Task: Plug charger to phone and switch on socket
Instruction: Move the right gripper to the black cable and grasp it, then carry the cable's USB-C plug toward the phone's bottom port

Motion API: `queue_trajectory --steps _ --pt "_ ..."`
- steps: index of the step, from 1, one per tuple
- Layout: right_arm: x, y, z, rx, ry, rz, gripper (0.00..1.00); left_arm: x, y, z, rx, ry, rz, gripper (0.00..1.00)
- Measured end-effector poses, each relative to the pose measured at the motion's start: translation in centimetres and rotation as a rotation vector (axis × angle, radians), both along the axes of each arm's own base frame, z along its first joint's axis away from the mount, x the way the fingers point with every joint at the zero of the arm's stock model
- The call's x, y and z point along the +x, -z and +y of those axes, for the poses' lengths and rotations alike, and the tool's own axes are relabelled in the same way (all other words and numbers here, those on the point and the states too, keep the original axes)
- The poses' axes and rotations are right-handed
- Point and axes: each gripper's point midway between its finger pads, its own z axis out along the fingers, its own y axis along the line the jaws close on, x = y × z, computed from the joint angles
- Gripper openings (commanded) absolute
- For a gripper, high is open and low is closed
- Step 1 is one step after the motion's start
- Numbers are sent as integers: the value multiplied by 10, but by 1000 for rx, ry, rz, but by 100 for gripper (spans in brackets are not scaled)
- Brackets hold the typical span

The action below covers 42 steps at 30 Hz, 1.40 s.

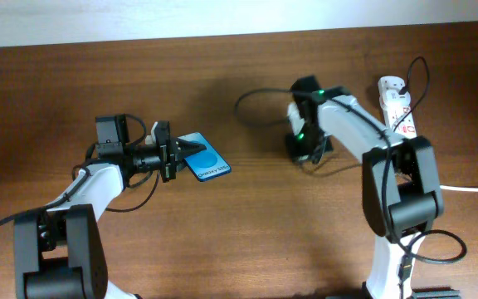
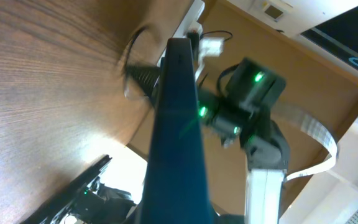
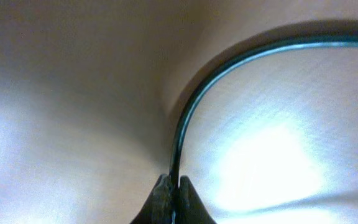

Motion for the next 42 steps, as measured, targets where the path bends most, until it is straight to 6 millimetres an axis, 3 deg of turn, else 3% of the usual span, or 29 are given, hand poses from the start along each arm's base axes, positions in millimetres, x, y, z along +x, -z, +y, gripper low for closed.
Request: queue_trajectory --steps 1,4,7,8,11,13,14,18,19,21,23,28,31,37,42 --pt "-19 -2 15 16 -61 56 40 0 0 0 1 -1 0 0" --pt "-40 -4 41 33 -152 98 84 0 0 0 1 -1 0 0" --pt "-30 -3 43 33 -76 63 91 0 0 0 1 -1 0 0" --pt "-20 -2 41 30 -7 40 100 0 0 0 1 0 0 0" --pt "12 -1 25 49 291 -19 98 0 0 0 1 0 0 0" --pt "29 -5 29 136 416 -33 99 0 0 0 0 0 0 0" --pt "31 -6 36 169 466 -21 98 0 0 0 0 0 0 0" --pt "36 -10 64 228 611 -5 76 0 0 0 -2 2 0 0" --pt "37 -10 66 220 667 0 67 0 0 0 -2 2 0 0" --pt "39 -10 66 210 751 4 59 0 -1 0 -3 2 -1 0" --pt "42 -9 65 204 798 -2 54 -1 -1 0 -6 4 -1 0" --pt "53 -8 64 213 821 -46 53 -1 -1 -1 -8 6 0 0" --pt "56 3 64 235 822 -74 49 -1 -1 -1 -8 6 -1 0" --pt "56 9 69 278 827 -80 4 -1 -1 0 -9 6 -1 0" --pt "50 11 68 276 746 -82 4 -1 -2 0 -9 6 0 0"
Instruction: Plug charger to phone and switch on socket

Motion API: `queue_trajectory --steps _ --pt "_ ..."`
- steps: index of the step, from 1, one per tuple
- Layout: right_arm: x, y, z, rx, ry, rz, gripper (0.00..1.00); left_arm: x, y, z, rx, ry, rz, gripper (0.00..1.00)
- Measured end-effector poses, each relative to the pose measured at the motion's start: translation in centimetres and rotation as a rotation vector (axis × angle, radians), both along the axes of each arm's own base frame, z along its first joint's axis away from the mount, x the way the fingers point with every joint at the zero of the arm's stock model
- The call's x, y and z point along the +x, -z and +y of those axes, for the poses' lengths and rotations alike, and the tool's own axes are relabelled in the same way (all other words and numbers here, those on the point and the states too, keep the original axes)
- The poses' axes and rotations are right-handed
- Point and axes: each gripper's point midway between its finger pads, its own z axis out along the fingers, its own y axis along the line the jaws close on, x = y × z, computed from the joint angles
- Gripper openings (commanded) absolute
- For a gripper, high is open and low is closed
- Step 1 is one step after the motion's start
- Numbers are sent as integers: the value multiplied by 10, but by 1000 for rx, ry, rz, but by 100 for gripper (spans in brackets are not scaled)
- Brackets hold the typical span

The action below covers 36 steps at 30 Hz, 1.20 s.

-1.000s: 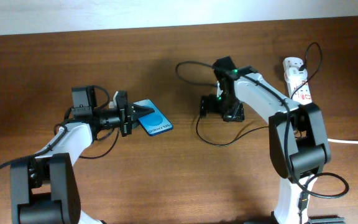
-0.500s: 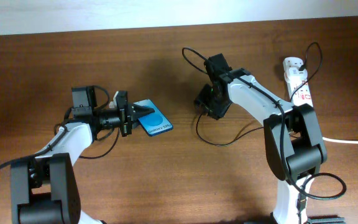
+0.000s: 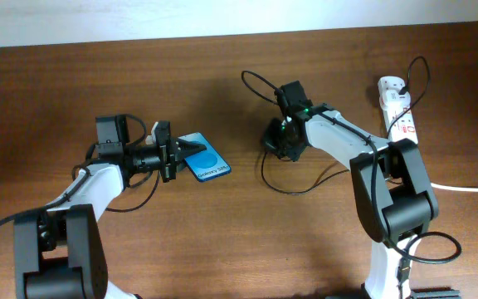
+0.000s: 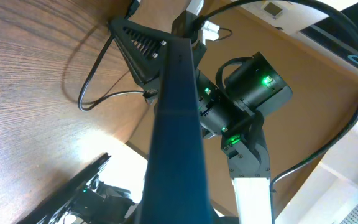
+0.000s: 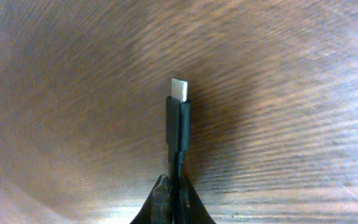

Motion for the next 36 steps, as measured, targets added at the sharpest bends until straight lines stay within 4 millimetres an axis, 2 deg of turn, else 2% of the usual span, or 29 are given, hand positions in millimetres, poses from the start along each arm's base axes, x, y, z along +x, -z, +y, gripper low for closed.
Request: queue_trajectory --steps 2,4,6,7,9,13,18,20,22,24,25,26,28,33,36 --pt "-8 -1 -2 2 -90 -4 4 1 -2 0 -5 6 -22 0" --pt "-26 -13 -7 28 -192 10 4 7 -13 -1 -19 25 -131 0" --pt "-44 -67 -15 82 -312 -56 4 13 -30 -3 -42 57 -283 0" --pt "-61 -107 -21 97 -383 -114 4 15 -38 -3 -51 75 -365 0" --pt "-90 -154 -25 109 -467 -191 4 14 -45 -4 -69 97 -406 0" --pt "-132 -218 -26 151 -581 -360 4 11 -47 -5 -82 111 -407 0" --pt "-183 -277 -22 231 -683 -561 4 11 -47 -5 -84 113 -407 0" --pt "-192 -275 -15 290 -712 -610 4 11 -47 -5 -84 113 -407 0" --pt "-193 -252 -3 394 -739 -594 4 12 -49 -5 -83 114 -422 0" --pt "-190 -243 11 507 -773 -630 4 12 -49 -5 -82 114 -425 0" --pt "-191 -229 15 564 -759 -571 4 12 -49 -5 -82 114 -424 0" --pt "-190 -225 17 588 -749 -542 4 12 -49 -5 -83 114 -424 0" --pt "-188 -222 23 627 -749 -514 4 12 -49 -5 -82 114 -425 0" --pt "-189 -220 72 711 -881 -537 4 11 -49 -5 -84 116 -425 0" --pt "-191 -214 91 731 -904 -514 4 11 -49 -5 -85 117 -425 0"
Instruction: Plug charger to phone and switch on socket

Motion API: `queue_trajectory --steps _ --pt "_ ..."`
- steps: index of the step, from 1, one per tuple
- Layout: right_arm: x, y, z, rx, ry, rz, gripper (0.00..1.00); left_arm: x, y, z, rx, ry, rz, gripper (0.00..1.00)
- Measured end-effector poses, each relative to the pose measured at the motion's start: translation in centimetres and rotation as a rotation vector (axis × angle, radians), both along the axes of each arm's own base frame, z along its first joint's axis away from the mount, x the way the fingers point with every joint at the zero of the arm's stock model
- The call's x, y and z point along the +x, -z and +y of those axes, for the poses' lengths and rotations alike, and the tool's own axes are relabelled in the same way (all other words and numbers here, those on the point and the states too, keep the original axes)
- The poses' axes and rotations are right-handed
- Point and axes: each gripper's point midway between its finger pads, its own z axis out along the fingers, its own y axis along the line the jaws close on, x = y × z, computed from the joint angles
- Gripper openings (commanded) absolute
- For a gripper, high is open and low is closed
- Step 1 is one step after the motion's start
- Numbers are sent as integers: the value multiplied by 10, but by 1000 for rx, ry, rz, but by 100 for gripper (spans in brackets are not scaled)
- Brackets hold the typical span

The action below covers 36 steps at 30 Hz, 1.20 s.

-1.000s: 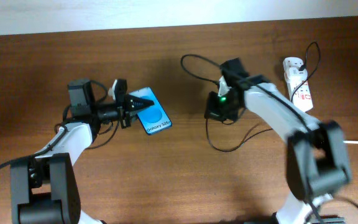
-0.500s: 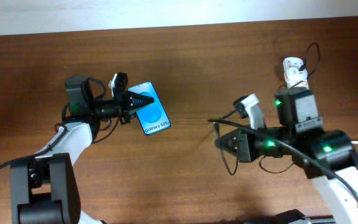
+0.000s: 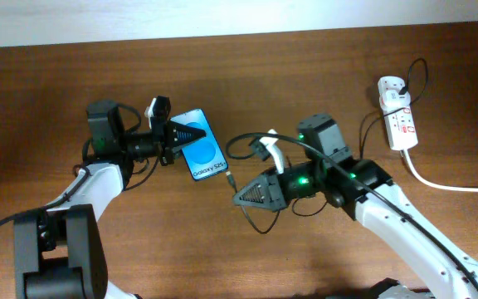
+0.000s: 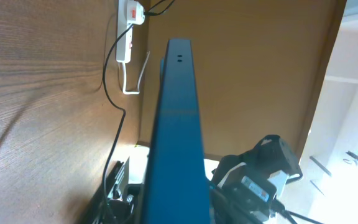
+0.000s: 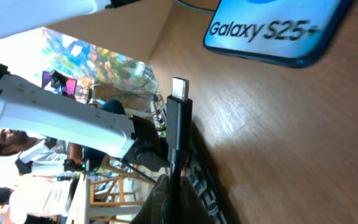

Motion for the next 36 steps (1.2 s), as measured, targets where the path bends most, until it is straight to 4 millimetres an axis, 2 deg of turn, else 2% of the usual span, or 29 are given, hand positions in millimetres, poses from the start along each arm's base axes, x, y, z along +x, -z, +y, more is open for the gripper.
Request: queue_trajectory --steps 5,10,26,31,36 --pt "6 15 20 -55 61 108 4 0 0 0 0 0 -1 0" --pt "13 36 22 -109 115 234 4 2 -3 0 2 0 -37 0" --pt "6 32 24 -77 59 211 4 9 1 1 25 -40 -33 0" --pt "7 30 25 -68 54 197 4 3 1 -11 22 -5 -26 0" --pt "5 32 23 -82 56 217 4 -1 -1 -11 10 15 -25 0"
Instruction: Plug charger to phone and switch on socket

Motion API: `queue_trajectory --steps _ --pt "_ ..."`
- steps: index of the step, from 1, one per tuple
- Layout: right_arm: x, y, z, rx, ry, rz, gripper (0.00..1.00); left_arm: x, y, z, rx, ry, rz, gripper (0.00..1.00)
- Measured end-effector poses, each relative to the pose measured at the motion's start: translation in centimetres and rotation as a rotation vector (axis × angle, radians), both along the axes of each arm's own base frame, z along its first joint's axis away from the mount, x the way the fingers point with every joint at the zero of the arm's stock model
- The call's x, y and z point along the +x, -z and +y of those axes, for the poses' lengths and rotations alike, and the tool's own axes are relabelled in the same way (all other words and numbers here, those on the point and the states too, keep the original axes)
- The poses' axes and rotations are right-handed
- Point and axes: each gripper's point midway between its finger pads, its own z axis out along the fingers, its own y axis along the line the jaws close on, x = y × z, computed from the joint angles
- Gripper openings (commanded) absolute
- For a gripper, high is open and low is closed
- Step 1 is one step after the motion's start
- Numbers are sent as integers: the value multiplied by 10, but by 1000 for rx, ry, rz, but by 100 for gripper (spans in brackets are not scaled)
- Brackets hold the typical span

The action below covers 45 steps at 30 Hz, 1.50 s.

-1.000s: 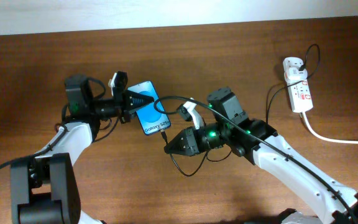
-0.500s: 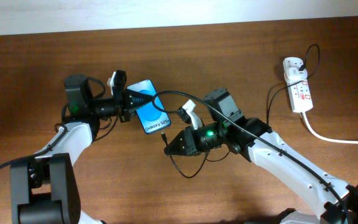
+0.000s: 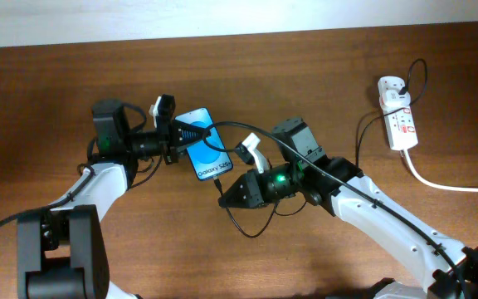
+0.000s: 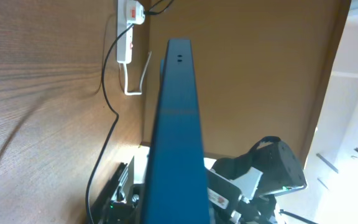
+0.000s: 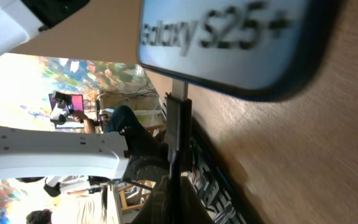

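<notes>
A blue phone [image 3: 203, 154] with a "Galaxy S25+" screen is held off the table, my left gripper [image 3: 173, 133] shut on its upper end. In the left wrist view the phone's edge [image 4: 179, 124] runs up the middle. My right gripper [image 3: 225, 196] is shut on the black charger plug [image 5: 178, 121], whose tip reaches the phone's bottom edge [image 5: 229, 50]; whether it is seated cannot be told. The black charger cable [image 3: 247, 133] loops over the phone and the right arm. The white socket strip [image 3: 398, 116] lies at the far right.
A white mains lead [image 3: 451, 187] runs from the socket strip off the right edge. The strip and its cable also show in the left wrist view [image 4: 129, 31]. A black cable loop [image 3: 243, 224] hangs near the right gripper.
My right gripper moved left with the plug, from a short gap below the phone to touching its bottom edge. The phone shifted slightly down and right in the left gripper.
The left gripper held the phone low at centre-left while the right gripper gripped the cable near the socket side. Then the plug stood in the right gripper's fingers over the wood. Later both arms met at centre, plug facing the phone, and now the plug meets its bottom edge.
</notes>
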Motion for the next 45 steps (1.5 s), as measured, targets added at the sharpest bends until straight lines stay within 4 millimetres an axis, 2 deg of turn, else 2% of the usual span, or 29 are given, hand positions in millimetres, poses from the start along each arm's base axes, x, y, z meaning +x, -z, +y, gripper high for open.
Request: queue_trajectory --steps 11,25,29,45 --pt "-1 1 -1 -6 2 6 4 -3 -8 -1 -17 32 -59 0" --pt "-7 8 -5 -24 -41 -39 4 1 -7 0 -7 13 -62 0" --pt "-2 -3 -4 -5 -26 -107 4 1 -7 0 -6 11 -62 0" --pt "6 1 -5 -39 27 -89 4 3 -6 1 -2 2 -62 0"
